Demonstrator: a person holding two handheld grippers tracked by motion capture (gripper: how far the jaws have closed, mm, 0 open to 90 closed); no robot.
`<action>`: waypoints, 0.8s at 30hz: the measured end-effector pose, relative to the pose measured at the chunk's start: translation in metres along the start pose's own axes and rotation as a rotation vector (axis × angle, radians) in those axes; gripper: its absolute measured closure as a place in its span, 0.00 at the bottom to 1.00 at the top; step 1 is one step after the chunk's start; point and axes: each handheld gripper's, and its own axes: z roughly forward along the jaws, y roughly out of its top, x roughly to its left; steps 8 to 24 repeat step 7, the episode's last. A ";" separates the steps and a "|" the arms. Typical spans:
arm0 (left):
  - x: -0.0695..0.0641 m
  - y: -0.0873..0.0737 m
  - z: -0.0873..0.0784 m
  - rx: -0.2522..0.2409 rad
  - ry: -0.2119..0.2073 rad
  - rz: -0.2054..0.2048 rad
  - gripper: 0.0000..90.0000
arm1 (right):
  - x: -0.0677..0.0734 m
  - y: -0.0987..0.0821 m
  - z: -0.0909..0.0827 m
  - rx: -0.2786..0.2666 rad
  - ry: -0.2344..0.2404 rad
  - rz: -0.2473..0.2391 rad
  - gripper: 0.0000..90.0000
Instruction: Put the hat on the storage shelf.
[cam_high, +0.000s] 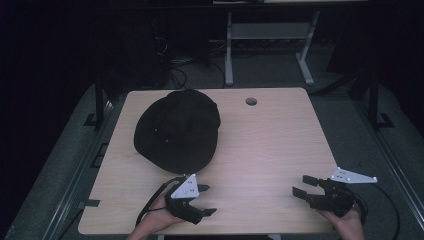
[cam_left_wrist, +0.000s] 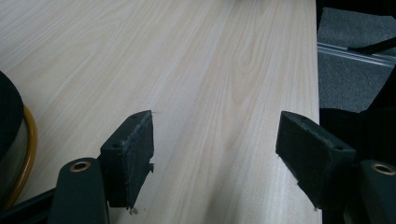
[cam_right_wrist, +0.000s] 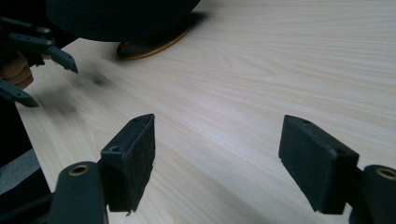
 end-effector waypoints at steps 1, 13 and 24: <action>0.000 0.000 0.000 -0.002 0.000 -0.005 0.30 | 0.002 -0.002 -0.001 -0.001 -0.005 -0.004 0.29; 0.001 0.000 0.000 -0.009 0.005 -0.024 0.30 | 0.013 -0.013 -0.008 -0.045 -0.037 -0.021 0.27; 0.001 0.000 0.000 -0.009 0.005 -0.024 0.30 | 0.013 -0.013 -0.008 -0.045 -0.037 -0.021 0.27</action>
